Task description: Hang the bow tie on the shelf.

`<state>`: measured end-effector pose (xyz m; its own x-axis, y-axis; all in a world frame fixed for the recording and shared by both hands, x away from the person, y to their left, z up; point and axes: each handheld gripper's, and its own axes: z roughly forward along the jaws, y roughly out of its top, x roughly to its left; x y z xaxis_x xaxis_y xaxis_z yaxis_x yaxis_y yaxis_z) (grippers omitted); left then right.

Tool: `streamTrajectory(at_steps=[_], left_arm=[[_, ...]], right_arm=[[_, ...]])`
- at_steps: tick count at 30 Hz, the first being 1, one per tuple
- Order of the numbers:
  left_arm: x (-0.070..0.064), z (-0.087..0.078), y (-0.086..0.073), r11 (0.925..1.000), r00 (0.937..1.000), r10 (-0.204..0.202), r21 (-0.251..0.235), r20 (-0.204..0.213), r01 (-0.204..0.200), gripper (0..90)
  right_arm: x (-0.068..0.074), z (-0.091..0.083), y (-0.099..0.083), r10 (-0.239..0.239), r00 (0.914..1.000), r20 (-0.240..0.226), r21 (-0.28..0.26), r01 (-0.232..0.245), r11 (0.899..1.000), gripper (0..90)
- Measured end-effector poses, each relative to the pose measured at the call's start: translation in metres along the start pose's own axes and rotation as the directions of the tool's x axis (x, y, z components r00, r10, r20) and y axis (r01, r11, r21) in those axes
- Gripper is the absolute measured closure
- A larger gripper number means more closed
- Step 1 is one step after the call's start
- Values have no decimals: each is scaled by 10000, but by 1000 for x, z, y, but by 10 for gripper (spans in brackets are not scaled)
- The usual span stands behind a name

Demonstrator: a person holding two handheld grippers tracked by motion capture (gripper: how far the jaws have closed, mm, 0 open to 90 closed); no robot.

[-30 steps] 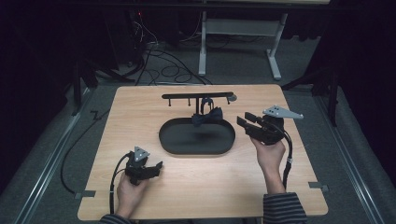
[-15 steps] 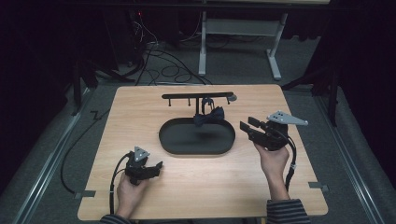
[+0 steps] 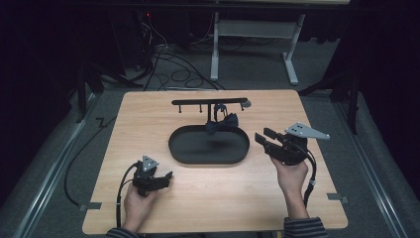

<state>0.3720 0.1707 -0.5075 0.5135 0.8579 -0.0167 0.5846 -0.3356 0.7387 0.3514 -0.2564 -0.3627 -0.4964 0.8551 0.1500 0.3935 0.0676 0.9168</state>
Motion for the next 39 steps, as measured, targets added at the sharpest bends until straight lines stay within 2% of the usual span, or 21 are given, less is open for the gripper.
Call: streamTrajectory(at_steps=[22, 39], left_arm=[[0, 0, 0, 10000, 10000, -1, -1, 0, 1, 254], [0, 0, 0, 10000, 10000, -6, -2, -1, 6, 254]], right_arm=[[3, -13, -18, 239, 9996, -142, -135, -241, 9996, 571], [3, -9, -38, 569, 9980, -273, 180, -564, 9982, 571]])
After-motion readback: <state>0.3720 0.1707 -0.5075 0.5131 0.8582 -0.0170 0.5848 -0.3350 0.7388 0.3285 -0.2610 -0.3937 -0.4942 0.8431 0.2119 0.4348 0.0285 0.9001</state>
